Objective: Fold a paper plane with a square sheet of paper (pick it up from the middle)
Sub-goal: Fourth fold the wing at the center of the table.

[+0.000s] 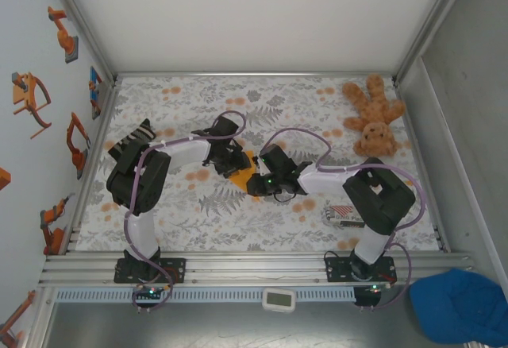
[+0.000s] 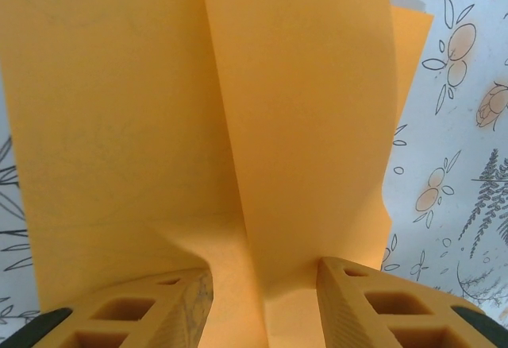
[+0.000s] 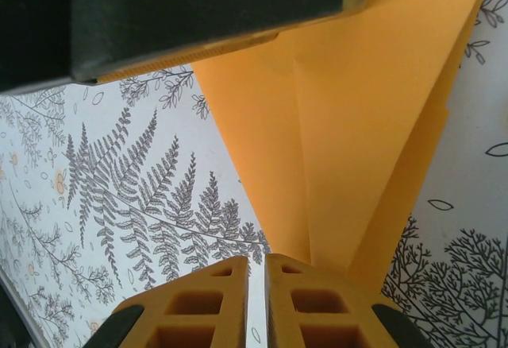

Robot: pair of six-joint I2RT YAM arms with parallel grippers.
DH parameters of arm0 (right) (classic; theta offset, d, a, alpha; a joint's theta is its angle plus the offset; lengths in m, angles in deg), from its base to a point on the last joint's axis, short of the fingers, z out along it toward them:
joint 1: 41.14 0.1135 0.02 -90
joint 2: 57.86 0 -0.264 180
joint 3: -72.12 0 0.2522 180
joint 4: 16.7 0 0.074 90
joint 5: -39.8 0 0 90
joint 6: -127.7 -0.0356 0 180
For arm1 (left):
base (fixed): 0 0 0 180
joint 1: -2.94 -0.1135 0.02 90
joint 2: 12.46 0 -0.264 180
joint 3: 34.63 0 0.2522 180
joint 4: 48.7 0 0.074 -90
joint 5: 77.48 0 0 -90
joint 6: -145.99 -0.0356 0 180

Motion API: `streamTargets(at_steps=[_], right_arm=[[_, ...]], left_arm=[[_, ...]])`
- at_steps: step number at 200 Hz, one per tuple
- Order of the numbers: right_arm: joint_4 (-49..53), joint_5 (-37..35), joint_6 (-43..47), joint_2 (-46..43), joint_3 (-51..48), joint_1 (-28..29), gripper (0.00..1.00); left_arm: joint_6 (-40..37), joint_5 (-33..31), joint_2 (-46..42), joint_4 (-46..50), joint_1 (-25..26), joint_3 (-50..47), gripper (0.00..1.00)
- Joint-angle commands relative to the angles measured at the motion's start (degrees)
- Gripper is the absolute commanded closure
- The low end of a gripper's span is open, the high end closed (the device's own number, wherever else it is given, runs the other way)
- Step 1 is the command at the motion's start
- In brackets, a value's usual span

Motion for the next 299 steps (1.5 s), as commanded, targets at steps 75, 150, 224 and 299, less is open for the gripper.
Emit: streamTargets(at_steps=[75, 150, 224, 299], right_arm=[[4.0, -3.7, 1.7, 0.7, 1.3, 0.1, 0.87], [4.3, -3.5, 1.6, 1.5, 1.4, -0.1, 0.87], [5.1, -4.2, 1.5, 2.3, 1.4, -0.1, 0.88], [5.5, -3.0, 1.3, 4.1, -0.2, -0.7, 0.89]], left_arm=[[0.0, -12.1, 13.4, 12.2, -0.2, -6.5, 0.55], [-0.1, -12.1, 13.3, 12.2, -0.2, -6.5, 0.55], [-0.1, -11.9, 13.3, 12.2, -0.3, -6.6, 0.56], [-1.1, -10.8, 10.6, 12.8, -0.3, -5.5, 0.56]])
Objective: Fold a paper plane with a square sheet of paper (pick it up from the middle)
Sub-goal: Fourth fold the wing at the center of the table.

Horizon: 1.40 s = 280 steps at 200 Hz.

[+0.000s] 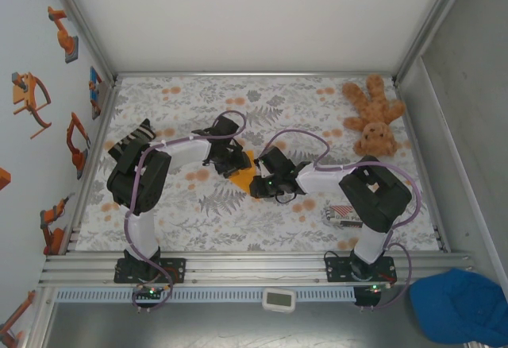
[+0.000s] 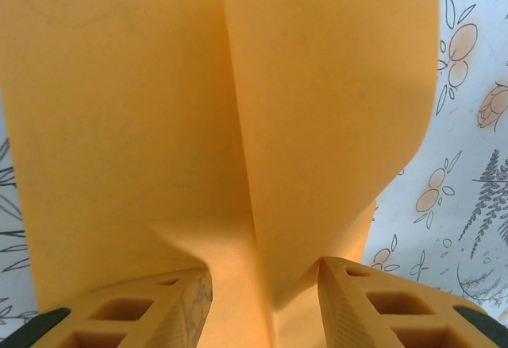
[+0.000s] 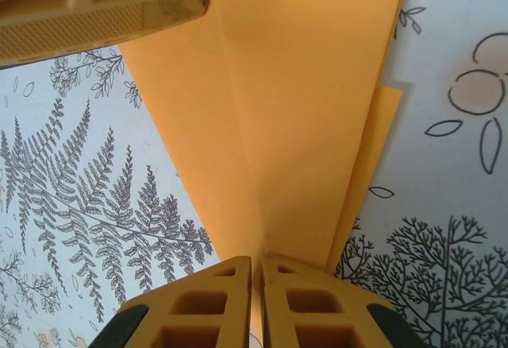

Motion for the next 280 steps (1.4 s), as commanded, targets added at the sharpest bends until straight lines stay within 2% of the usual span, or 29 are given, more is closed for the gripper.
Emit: streamTargets(at_steps=[1, 34, 60, 88, 110, 140, 172, 197, 242, 280], right_arm=[[3.0, -0.3, 0.2, 2.5, -0.6, -0.4, 0.89], [2.9, 1.5, 0.6, 2.4, -2.4, -0.9, 0.9], [3.6, 2.9, 1.3, 2.5, -2.9, -1.4, 0.9], [4.0, 3.3, 1.7, 2.7, -2.7, -1.6, 0.9], [4.2, 3.5, 1.9, 2.8, -2.4, -1.7, 0.9], [4.4, 4.0, 2.1, 2.9, -2.2, -2.1, 0.91], [4.5, 4.2, 1.9, 3.4, -2.0, -2.1, 0.93], [4.7, 4.4, 1.9, 3.7, -1.6, -2.2, 0.95], [5.1, 4.2, 2.0, 3.6, -1.4, -2.2, 0.96], [5.2, 4.1, 1.9, 3.6, -1.7, -2.2, 0.97]], left_arm=[[-1.1, -10.8, 10.3, 12.3, -0.3, -5.9, 0.56], [-5.9, -6.1, 1.4, 11.8, -1.0, -0.1, 0.55], [-9.0, -0.5, -5.0, 9.7, -2.2, 4.8, 0.49], [-8.4, 3.2, -10.4, 6.3, -4.2, 2.8, 0.46], [-7.1, 8.5, -14.9, -2.0, -5.2, -4.4, 0.51], [-6.2, 14.8, -18.5, -14.5, -3.2, -12.6, 0.68], [-4.3, 17.5, -17.3, -24.1, -1.5, -18.3, 0.8], [-3.8, 18.2, -13.7, -26.6, -1.1, -18.8, 0.88], [-3.3, 18.8, -8.6, -27.8, -0.5, -17.5, 0.93], [-3.6, 18.8, -6.7, -28.1, -0.1, -16.8, 0.94]])
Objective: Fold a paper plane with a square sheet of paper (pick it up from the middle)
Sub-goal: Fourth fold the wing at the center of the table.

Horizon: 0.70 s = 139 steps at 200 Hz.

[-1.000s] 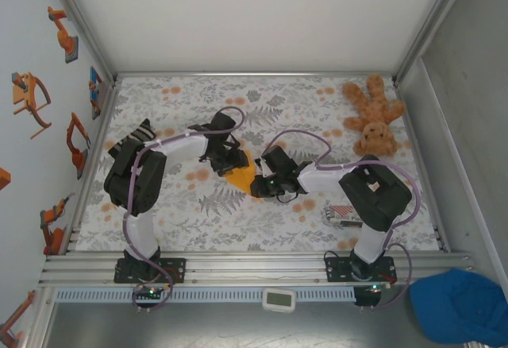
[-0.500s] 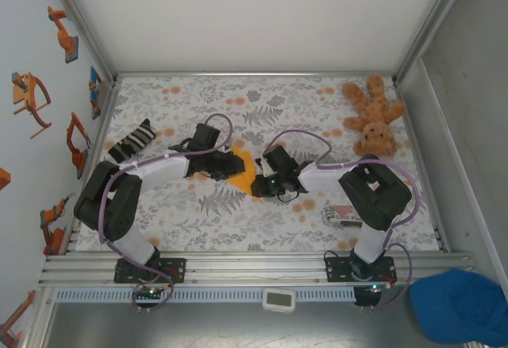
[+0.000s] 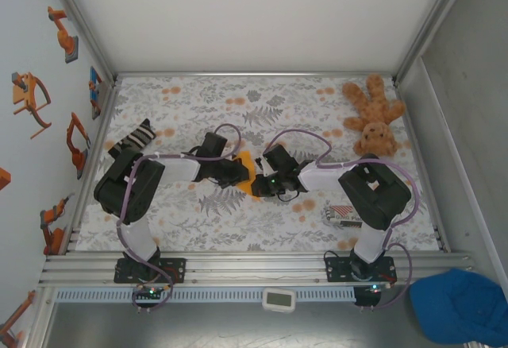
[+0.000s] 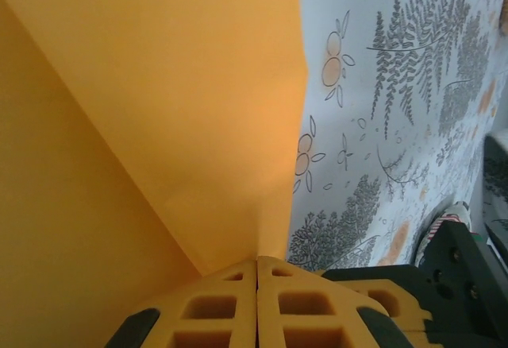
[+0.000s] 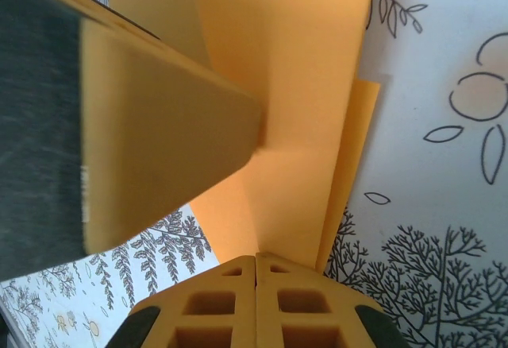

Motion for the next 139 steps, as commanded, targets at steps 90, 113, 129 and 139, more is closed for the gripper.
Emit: streamTargets(at_steps=[90, 113, 129, 139], right_arm=[[6.6, -1.8, 0.8, 2.7, -1.7, 0.1, 0.98], [7.3, -2.1, 1.1, 2.8, -1.6, 0.1, 0.98], [8.0, -2.3, 1.5, 2.9, -1.8, 0.1, 0.98], [8.6, -2.6, 1.9, 2.9, -1.8, 0.1, 0.98]], left_arm=[[-2.1, -4.3, 3.7, 4.5, 0.0, 3.3, 0.93], [-2.7, -5.3, 4.4, 5.8, -0.3, 4.2, 0.93], [-3.7, -6.2, 5.0, 7.7, -0.8, 5.4, 0.93], [-4.3, -6.8, 5.3, 8.8, -1.3, 6.1, 0.93]])
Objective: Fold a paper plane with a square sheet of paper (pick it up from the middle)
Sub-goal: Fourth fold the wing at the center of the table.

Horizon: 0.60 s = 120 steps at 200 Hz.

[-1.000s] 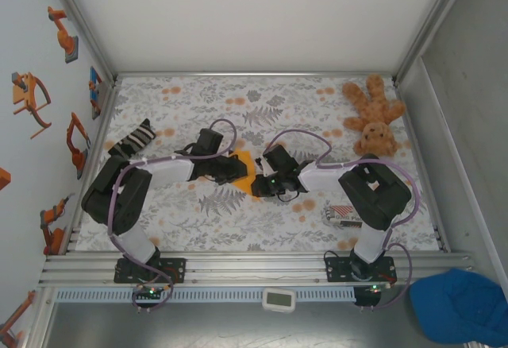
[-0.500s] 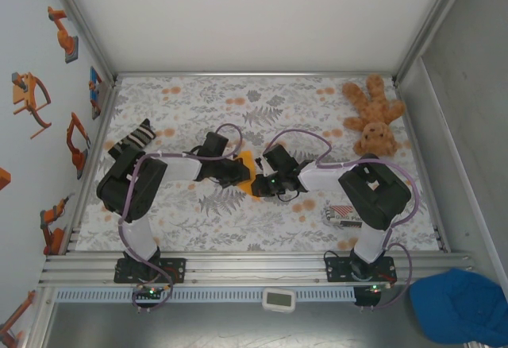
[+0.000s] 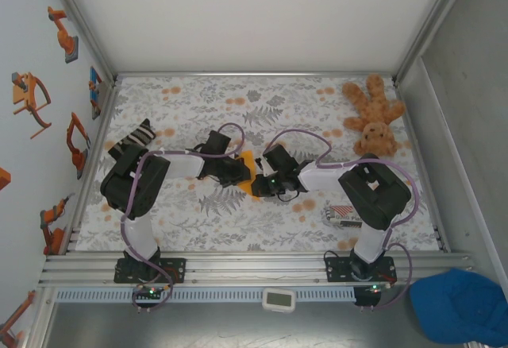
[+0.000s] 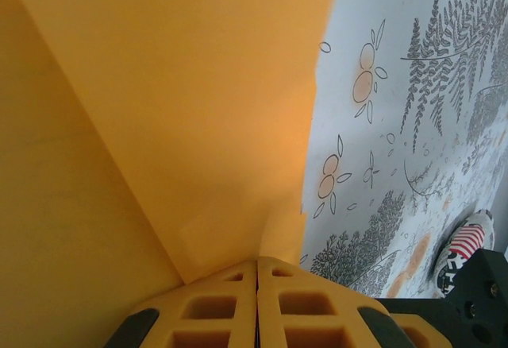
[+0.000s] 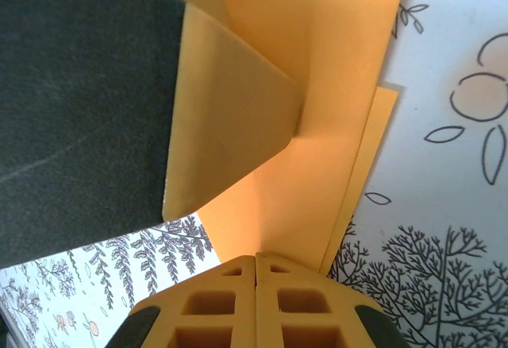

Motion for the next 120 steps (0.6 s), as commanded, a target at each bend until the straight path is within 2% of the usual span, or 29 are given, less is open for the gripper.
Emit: streamTargets(at_steps=[1, 76, 120], right_arm=[[8.6, -2.5, 1.7, 2.9, -1.8, 0.1, 0.98], [10.9, -3.0, 3.1, 2.7, -2.1, 0.1, 0.98], [11.1, -2.9, 3.1, 2.3, -1.9, 0.1, 0.98]], left_arm=[[-3.0, -4.9, 2.1, 4.5, -1.4, 2.2, 0.93], [-7.3, -5.5, 7.4, 10.4, -8.5, 9.7, 0.92], [-9.3, -7.3, 10.9, 14.8, -10.6, 15.3, 0.92]])
